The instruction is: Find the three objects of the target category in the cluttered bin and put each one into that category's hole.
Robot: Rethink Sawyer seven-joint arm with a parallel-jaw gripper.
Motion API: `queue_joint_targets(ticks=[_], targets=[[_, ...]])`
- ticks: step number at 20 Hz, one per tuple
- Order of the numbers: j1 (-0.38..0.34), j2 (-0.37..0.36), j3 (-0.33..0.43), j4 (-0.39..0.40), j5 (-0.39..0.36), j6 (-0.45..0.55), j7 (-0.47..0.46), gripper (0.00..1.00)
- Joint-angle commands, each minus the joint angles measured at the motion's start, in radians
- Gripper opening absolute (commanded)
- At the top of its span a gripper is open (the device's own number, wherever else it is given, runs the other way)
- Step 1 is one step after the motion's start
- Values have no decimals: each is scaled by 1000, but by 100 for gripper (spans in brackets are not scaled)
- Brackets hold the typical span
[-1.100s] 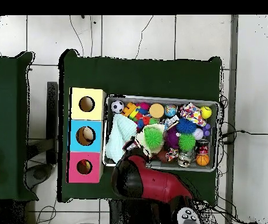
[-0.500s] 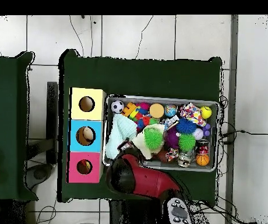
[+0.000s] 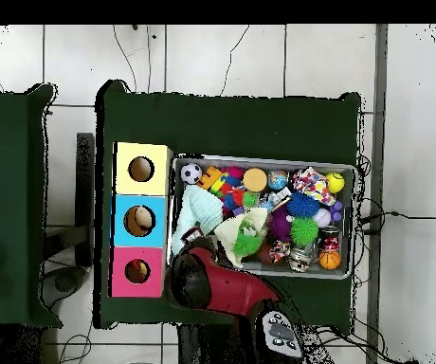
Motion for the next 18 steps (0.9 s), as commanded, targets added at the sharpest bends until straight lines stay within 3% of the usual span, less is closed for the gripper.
queue_joint_targets(ticks=[1,9,18], targets=[[-29,57,151,-58,64,-92,221,100],[-49,108,207,-65,64,-151,230,100],[-6,199,153,-100,89,-240,207,100]])
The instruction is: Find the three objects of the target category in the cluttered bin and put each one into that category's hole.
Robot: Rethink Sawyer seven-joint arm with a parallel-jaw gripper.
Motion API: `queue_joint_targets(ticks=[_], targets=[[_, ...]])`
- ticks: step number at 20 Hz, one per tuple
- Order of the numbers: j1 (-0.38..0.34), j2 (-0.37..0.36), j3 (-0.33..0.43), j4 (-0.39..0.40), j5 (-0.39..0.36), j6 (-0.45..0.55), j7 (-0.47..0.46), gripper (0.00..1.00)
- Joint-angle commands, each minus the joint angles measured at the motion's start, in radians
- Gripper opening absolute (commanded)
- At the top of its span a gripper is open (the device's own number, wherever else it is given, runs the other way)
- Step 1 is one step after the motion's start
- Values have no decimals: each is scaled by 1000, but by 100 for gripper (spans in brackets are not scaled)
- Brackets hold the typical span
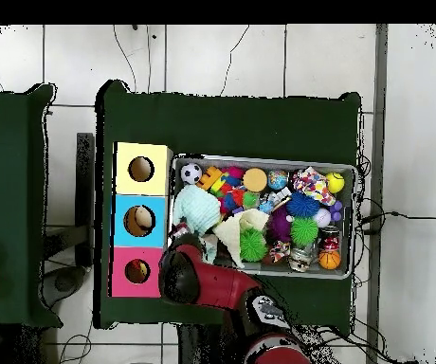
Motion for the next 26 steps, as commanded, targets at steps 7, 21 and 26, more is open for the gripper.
queue_joint_targets(ticks=[7,21,26], targets=[[61,176,14,-130,99,-134,169,100],[150,227,-114,-149,131,-39,54,0],[99,37,-196,-53,60,93,1,0]])
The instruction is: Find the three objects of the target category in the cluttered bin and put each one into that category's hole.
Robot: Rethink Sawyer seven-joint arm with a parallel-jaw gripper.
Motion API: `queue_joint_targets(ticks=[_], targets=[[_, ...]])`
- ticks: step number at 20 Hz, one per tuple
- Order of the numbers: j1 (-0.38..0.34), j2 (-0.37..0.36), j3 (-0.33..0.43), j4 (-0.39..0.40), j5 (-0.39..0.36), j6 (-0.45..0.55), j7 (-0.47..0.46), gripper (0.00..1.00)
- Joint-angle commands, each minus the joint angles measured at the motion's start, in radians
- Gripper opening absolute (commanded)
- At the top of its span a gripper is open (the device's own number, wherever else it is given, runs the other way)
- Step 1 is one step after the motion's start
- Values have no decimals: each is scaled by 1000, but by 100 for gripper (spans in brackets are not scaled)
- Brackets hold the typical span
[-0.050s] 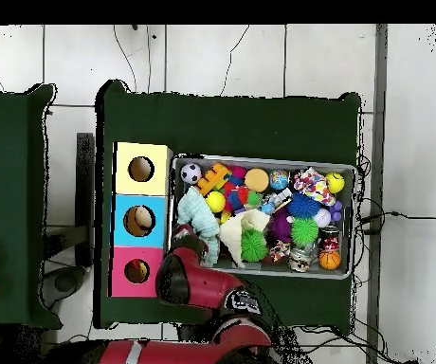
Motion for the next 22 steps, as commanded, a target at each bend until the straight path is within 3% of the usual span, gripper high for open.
queue_joint_targets(ticks=[1,7,11,22], targets=[[-54,-129,-83,13,-34,256,-18,0],[-191,-275,-74,17,-213,429,-121,0],[-267,-314,-32,-1,-308,499,-143,0],[-287,-357,-19,-6,-424,503,-56,0]])
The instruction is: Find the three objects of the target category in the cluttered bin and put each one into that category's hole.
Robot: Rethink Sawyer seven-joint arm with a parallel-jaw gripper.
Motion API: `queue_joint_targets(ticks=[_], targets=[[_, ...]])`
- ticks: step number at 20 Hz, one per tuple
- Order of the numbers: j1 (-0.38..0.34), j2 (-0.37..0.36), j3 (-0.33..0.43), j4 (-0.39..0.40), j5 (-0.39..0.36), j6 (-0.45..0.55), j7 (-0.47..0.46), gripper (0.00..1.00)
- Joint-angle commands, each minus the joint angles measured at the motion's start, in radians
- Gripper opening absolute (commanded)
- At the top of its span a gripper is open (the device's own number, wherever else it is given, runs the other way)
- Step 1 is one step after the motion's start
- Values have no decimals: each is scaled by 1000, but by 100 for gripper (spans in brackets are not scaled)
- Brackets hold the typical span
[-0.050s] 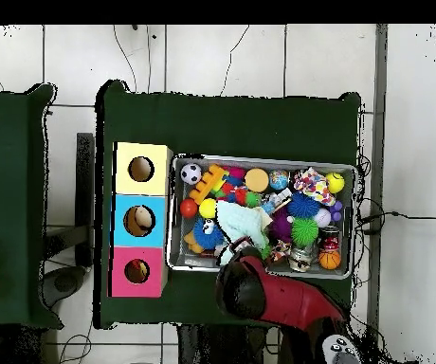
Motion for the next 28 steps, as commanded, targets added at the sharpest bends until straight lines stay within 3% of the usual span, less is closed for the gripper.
queue_joint_targets(ticks=[1,5,8,12,15,17,21,28], targets=[[-16,-52,31,-22,-96,72,-53,0],[-48,-83,56,-23,-134,65,-65,0],[-125,-114,122,-23,-168,76,-99,0],[-203,-158,171,-88,-208,198,-217,0],[-185,-191,126,-156,-243,295,-272,0],[-198,-207,140,-169,-261,323,-276,0],[-222,-199,179,-171,-292,302,-228,0],[-173,-140,142,-158,-350,186,-83,0]])
